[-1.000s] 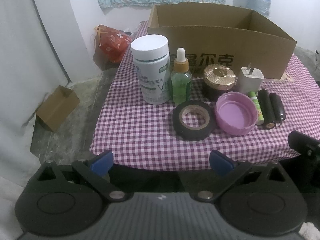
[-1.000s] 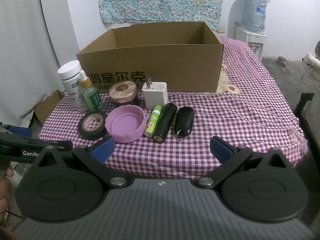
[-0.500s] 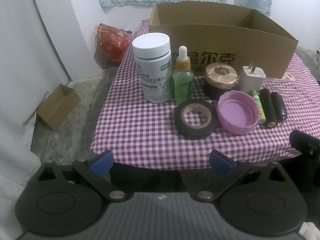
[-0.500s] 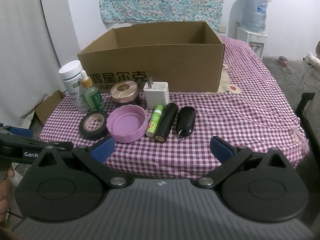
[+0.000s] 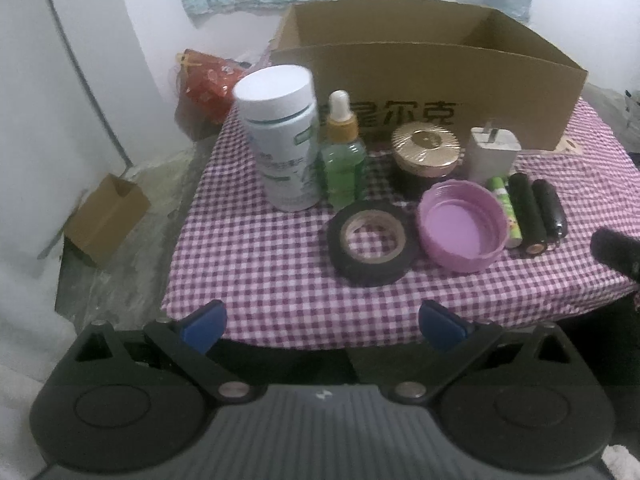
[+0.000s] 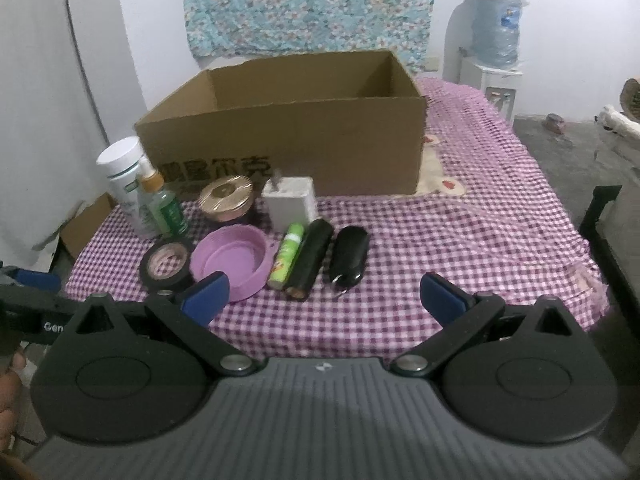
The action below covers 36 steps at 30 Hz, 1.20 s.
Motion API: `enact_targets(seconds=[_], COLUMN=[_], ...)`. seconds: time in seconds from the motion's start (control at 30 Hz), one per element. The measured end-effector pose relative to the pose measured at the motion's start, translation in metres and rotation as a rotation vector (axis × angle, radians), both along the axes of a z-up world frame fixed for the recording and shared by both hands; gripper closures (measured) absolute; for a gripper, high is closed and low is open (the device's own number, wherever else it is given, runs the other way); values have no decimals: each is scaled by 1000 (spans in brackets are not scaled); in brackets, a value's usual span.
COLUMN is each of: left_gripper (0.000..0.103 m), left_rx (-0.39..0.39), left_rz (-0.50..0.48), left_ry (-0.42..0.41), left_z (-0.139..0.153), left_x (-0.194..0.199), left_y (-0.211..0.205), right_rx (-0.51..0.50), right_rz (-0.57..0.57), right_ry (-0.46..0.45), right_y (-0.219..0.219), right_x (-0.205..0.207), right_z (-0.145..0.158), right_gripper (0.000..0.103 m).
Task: Organize rigid objects
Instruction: 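Move the right gripper to the black key fob and close on it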
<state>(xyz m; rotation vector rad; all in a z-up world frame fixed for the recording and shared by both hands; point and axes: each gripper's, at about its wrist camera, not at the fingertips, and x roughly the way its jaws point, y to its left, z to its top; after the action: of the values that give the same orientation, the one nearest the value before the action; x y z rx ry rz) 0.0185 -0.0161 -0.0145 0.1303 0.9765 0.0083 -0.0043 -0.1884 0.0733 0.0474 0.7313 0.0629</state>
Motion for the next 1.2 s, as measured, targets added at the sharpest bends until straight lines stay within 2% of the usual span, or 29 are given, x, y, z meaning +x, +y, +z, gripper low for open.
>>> enact_targets(seconds=[0.2,0.43,0.57,0.77,0.83,0.9,1.0,1.03,1.07,1.13,1.2], left_gripper=[0,0,3,17,20,29,35,41,45,46,53], left_rx=[-42,-244,-270,-277,-261,-245,-251,-257,-263,-266,-262], left_rz=[-102,-294,-367,-464,-485,-509,-527,-530,-532,-539,-552], left_ry=[-60,-140,-181,-161,-158,-155,-131,-119,-108,-91,-83], left_z=[8,17,21,23,21,18,13,12,10,6,5], left_x=[3,6,9,14,14,16,21,23,26,30,32], left_y=[-16,-28,-44,-66,-72,-81,-90,-92,-94,-98,-102], right_rx=[11,96,177,196,195,193,187,189,189,189,195], right_rz=[-30,-71,-72,-40,-16,13,49,60,70,80,87], right_ry=[-59,-81,-70,-46,-33,-11,30,42,54,82,115], right_y=[-24,-59,-72,-73,-71,-67,-61,-59,-58,-56,-55], right_x=[3,8,13,31,39,50,65,70,74,81,89], right_z=[4,4,-1,-11,-13,-17,-24,-26,-28,-34,-41], right_gripper=[1,2,3,16,28,33,45,48,50,54,58])
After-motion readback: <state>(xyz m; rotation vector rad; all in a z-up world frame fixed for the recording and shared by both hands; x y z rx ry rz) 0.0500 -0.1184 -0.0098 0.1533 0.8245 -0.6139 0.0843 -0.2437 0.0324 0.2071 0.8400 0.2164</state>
